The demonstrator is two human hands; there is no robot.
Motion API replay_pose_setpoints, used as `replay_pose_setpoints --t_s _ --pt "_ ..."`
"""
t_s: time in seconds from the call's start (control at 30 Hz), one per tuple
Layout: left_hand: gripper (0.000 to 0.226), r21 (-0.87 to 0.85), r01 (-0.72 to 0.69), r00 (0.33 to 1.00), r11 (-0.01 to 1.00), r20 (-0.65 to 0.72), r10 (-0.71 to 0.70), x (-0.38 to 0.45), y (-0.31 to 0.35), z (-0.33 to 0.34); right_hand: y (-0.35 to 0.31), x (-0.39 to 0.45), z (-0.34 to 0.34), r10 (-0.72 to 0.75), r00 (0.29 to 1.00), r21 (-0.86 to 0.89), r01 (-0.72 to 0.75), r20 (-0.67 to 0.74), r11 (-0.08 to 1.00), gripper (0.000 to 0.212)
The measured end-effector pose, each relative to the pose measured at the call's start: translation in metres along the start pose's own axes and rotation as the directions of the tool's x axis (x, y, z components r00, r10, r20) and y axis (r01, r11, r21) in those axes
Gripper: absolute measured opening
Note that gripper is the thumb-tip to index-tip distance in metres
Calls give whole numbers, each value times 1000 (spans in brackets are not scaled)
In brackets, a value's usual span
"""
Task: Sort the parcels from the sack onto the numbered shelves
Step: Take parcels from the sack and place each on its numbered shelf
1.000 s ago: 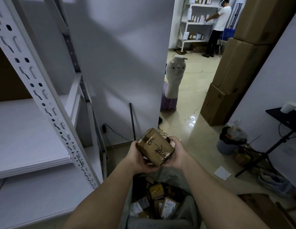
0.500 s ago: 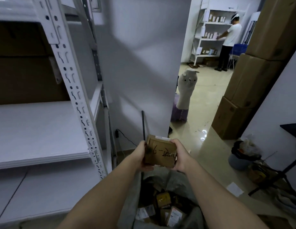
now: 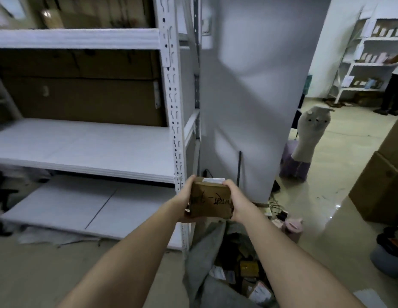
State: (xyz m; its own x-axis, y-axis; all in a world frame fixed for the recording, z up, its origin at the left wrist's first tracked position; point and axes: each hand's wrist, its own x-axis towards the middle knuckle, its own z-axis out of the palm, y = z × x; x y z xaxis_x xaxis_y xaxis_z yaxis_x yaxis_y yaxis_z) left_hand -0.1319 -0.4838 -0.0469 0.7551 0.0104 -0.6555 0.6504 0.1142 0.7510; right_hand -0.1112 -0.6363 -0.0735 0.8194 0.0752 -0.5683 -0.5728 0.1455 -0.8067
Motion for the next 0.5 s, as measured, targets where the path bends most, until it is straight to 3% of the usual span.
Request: replay_pose_setpoints --t_s 0.27,0.5 --pt "59 -63 -76 983 995 -169 65 -26 -4 -93 14 6 103 -18 985 -107 36 169 994 57" --pt "46 -76 -154 963 985 -234 132 -37 -2 -196 25 23 214 -14 981 -202 54 194 978 51"
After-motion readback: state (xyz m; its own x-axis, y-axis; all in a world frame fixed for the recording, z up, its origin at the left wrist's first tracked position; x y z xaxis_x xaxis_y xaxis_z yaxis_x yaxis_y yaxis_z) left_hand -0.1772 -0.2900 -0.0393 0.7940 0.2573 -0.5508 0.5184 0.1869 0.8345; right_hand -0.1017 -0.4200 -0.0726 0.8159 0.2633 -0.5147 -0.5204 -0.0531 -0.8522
